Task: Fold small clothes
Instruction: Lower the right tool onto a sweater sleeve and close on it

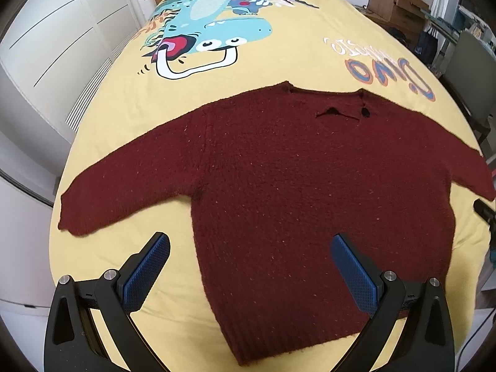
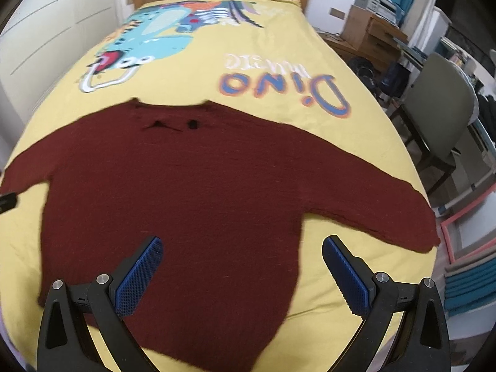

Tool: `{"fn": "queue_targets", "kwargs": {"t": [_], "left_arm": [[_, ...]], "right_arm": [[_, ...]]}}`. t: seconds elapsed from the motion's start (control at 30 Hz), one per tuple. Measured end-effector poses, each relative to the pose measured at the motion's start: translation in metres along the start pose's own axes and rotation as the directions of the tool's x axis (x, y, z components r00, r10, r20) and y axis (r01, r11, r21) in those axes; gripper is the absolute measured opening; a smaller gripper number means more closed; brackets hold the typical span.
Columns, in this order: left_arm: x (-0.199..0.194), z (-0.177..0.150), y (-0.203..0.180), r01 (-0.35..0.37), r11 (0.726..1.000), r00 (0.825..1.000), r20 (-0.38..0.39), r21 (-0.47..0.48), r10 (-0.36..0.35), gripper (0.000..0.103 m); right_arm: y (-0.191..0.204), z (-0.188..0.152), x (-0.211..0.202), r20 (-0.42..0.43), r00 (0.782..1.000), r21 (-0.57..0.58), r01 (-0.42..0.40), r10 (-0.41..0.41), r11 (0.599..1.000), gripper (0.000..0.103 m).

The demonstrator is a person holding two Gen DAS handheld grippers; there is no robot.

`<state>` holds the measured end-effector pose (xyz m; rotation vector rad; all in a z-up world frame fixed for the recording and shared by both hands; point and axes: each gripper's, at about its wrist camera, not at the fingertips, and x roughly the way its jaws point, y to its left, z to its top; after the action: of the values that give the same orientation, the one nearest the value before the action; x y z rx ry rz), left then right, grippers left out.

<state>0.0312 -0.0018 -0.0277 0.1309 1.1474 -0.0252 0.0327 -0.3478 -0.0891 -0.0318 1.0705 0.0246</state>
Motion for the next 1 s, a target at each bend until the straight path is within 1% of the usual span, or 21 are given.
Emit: {"fn": "queue_targets", "kwargs": {"t": [0.13,0.2,0.27,0.33,0.4,0.43,0.5,0.6,0.73,0.8,0.9,1.0], "left_arm": [[0.016,0.005,-0.001,-0.007,1.0,1.0,-0.014,0.024,0.008,0.102],[0.025,0.009,-0.001,-0.01,1.0,0.999,-0.033,0.027,0.011,0.102],[0.035,0.012,-0.001,-0.022,0.999,0.999,-0.045,0.031,0.024,0.102],[0.042,0.013,-0.001,-0.023,0.999,0.998,-0.062,0.029,0.025,0.102],[0.048,0.013,-0.001,-0.013,1.0,0.997,-0.081,0.025,0.015,0.102],[0.052,0.013,-0.001,-0.005,1.0,0.996,-0.094,0.027,0.008,0.102],[0.058,0.011,-0.001,-0.005,1.0,0.994,-0.11,0.026,0.008,0.102],[0.067,0.009,0.0,-0.01,1.0,0.99,-0.138,0.019,0.012,0.102],[0.076,0.007,0.002,-0.015,1.0,0.985,-0.169,0.018,0.018,0.102],[0.08,0.007,0.003,-0.021,1.0,0.984,-0.176,0.021,0.024,0.102],[0.085,0.005,0.008,-0.018,1.0,0.982,-0.188,0.008,0.019,0.102],[0.089,0.003,0.011,-0.019,1.0,0.98,-0.2,0.0,0.019,0.102]], "right_arm": [[-0.05,-0.006,0.031,-0.014,0.999,0.074,0.049,-0.048,0.996,0.102],[-0.084,-0.01,0.051,-0.041,0.998,0.151,0.062,-0.057,0.987,0.102],[-0.119,-0.015,0.069,-0.063,0.997,0.251,0.059,-0.045,0.966,0.102],[-0.163,-0.022,0.09,-0.083,0.996,0.37,0.073,-0.046,0.926,0.102],[-0.203,-0.028,0.11,-0.127,0.99,0.459,0.117,-0.066,0.881,0.102],[-0.217,-0.031,0.116,-0.143,0.987,0.489,0.134,-0.072,0.862,0.102],[-0.257,-0.04,0.133,-0.192,0.978,0.576,0.18,-0.083,0.798,0.102],[-0.297,-0.051,0.15,-0.234,0.968,0.648,0.224,-0.089,0.728,0.102],[-0.332,-0.059,0.166,-0.241,0.968,0.716,0.223,-0.066,0.661,0.102],[-0.345,-0.063,0.171,-0.228,0.973,0.757,0.204,-0.042,0.621,0.102],[-0.36,-0.062,0.179,-0.206,0.978,0.802,0.174,-0.009,0.572,0.102],[-0.366,-0.063,0.178,-0.188,0.982,0.817,0.161,-0.007,0.553,0.102]]}}
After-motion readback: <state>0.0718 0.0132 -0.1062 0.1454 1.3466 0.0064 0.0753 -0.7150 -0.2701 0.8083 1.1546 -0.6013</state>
